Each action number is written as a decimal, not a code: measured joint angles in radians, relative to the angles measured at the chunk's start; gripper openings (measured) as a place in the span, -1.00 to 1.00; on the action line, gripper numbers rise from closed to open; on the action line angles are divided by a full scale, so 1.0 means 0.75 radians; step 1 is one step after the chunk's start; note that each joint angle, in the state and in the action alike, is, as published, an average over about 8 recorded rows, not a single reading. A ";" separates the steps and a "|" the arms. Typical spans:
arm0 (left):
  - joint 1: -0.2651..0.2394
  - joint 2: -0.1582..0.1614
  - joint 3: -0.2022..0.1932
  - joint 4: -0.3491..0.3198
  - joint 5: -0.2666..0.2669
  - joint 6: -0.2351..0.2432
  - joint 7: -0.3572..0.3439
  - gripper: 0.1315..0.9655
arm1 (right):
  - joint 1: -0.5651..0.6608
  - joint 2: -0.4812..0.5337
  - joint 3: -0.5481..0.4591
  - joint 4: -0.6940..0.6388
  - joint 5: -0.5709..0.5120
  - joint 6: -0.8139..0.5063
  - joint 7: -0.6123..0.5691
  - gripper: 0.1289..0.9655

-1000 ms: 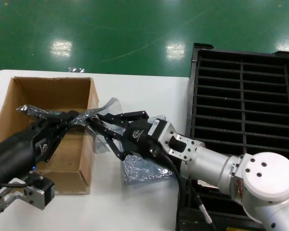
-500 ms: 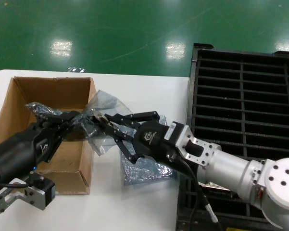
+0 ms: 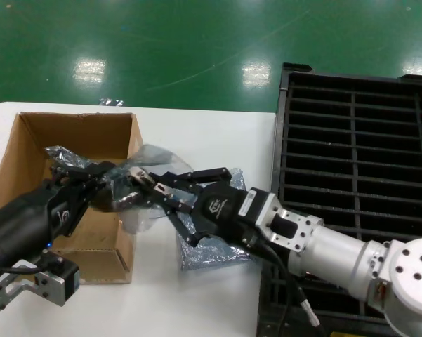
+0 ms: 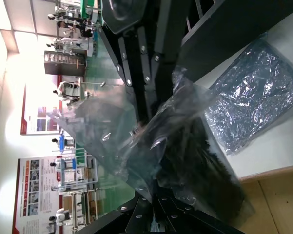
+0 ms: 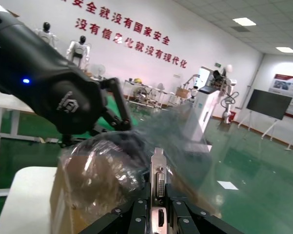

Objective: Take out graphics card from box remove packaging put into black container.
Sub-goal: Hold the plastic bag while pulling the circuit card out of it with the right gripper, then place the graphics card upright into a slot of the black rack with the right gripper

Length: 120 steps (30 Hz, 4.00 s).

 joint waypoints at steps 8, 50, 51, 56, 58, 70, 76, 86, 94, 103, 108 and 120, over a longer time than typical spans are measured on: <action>0.000 0.000 0.000 0.000 0.000 0.000 0.000 -0.98 | 0.015 -0.026 -0.049 0.008 -0.040 -0.002 -0.016 -0.87; 0.000 0.000 0.000 0.000 0.000 0.000 0.000 -0.98 | -0.076 0.110 -0.010 0.305 -0.006 -0.001 0.058 -0.87; 0.000 0.000 0.000 0.000 0.000 0.000 0.000 -0.98 | -0.079 0.113 -0.010 0.320 -0.007 0.001 0.065 -0.87; 0.000 0.000 0.000 0.000 0.000 0.000 0.000 -0.98 | -0.099 0.149 -0.008 0.425 -0.031 0.020 0.130 -0.87; 0.000 0.000 0.000 0.000 0.000 0.000 0.000 -0.98 | -0.109 0.174 -0.003 0.479 -0.052 0.032 0.174 -0.87; 0.000 0.000 0.000 0.000 0.000 0.000 0.000 -0.98 | -0.222 0.406 0.146 0.815 -0.097 0.096 0.461 -0.87; 0.000 0.000 0.000 0.000 0.000 0.000 0.000 -0.98 | -0.327 0.532 0.321 0.940 0.052 0.089 0.483 -0.87; 0.000 0.000 0.000 0.000 0.000 0.000 0.000 -0.98 | -0.593 0.679 0.664 0.981 0.254 0.067 0.369 -0.87; 0.000 0.000 0.000 0.000 0.000 0.000 0.000 -0.98 | -0.800 0.766 0.800 0.977 0.182 0.124 0.275 -0.87; 0.000 0.000 0.000 0.000 0.000 0.000 0.000 -0.98 | -0.772 0.790 0.687 0.950 -0.012 0.188 0.327 -0.87; 0.000 0.000 0.000 0.000 0.000 0.000 0.000 -0.98 | -0.764 0.788 0.674 0.948 -0.037 0.195 0.340 -0.87; 0.000 0.000 0.000 0.000 0.000 0.000 0.000 -0.98 | -0.725 0.794 0.631 0.950 -0.087 0.179 0.358 -0.87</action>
